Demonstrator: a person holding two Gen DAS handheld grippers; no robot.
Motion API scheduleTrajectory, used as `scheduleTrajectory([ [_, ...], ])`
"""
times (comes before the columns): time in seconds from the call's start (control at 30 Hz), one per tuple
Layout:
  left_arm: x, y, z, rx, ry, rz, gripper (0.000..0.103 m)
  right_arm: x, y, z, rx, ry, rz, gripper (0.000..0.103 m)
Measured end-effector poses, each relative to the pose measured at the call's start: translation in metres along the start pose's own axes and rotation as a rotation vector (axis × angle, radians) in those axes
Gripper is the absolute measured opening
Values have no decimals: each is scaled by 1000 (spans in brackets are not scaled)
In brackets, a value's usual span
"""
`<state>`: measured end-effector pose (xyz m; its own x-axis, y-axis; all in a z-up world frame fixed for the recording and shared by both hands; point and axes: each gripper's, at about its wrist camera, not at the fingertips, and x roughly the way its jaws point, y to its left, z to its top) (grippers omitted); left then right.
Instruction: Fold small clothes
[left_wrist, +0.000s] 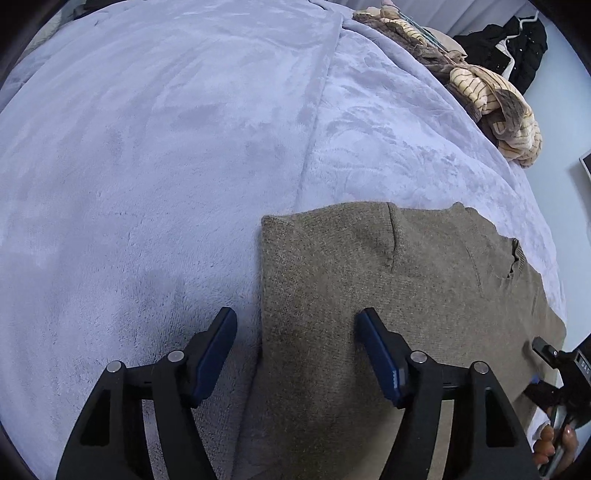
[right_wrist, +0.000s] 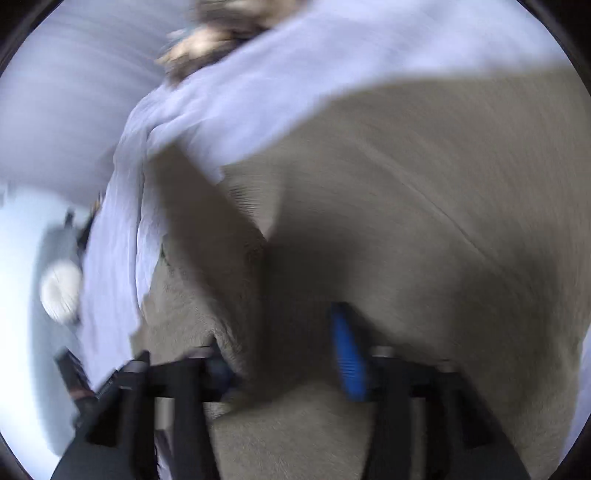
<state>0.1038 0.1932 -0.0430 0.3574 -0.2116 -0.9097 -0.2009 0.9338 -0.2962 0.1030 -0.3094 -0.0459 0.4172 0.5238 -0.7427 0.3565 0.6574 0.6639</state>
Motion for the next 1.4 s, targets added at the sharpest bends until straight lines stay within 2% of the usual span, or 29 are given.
scheduleTrajectory([
  [0.1, 3, -1, 2, -17, 8, -10, 73, -7, -10, -11, 44, 12, 54, 65],
  [0.13, 2, -5, 2, -4, 8, -14, 58, -7, -8, -16, 43, 16, 55, 66],
  [0.17, 1, -8, 3, 13, 16, -48, 16, -2, -5, -20, 39, 23, 50, 67],
  [0.2, 1, -10, 5, 21, 44, -76, 13, 2, -1, -20, 34, 33, 42, 66],
  [0.23, -4, -10, 8, 35, 43, -78, 13, 4, 3, -21, 25, 40, 31, 65],
  [0.27, -9, -10, 11, 53, 37, -93, 13, 8, 9, -21, 12, 48, 19, 45],
  [0.3, -15, -8, 14, 66, 32, -110, 13, 10, 16, -22, -8, 63, 16, 11],
  [0.33, -18, -3, 18, 74, 31, -120, 13, 10, 23, -25, -30, 70, 8, 8],
  [0.43, -11, 12, 23, 101, 54, -67, 13, 11, 37, -35, -98, 62, -18, 7],
  [0.47, -6, 18, 22, 100, 64, -49, 13, 12, 39, -38, -117, 57, -50, 7],
  [0.53, -2, 25, 18, 85, 58, -47, 14, 18, 28, -40, -136, 54, -175, 8],
  [0.63, -18, 23, 12, 68, 11, -18, 14, 13, 2, -41, -30, 70, -112, 6],
  [0.73, -38, 19, 4, 76, -14, -21, 14, 2, 3, -42, -56, 69, -130, 19],
  [0.8, -53, 11, -4, 96, -27, -38, 14, -9, 4, -44, -73, 66, -148, 33],
  [0.87, -63, 1, -12, 130, -37, -44, 14, -21, 5, -45, -78, 45, -161, 40],
  [1.0, -67, -21, -25, 184, -33, -62, 14, -39, 11, -44, -98, -16, -175, 41],
  [1.17, -38, -24, -47, 173, 40, -1, 14, -35, 28, -34, -165, -24, -193, 41],
  [1.23, -31, -18, -57, 165, 49, 14, 14, -23, 29, -28, -119, -7, -171, 41],
  [1.33, -30, -14, -61, 152, 39, 9, 14, -21, 0, -21, 45, 17, -117, 46],
  [1.4, -30, -16, -62, 161, 45, 21, 14, -16, -21, -15, 171, 15, -40, 46],
])
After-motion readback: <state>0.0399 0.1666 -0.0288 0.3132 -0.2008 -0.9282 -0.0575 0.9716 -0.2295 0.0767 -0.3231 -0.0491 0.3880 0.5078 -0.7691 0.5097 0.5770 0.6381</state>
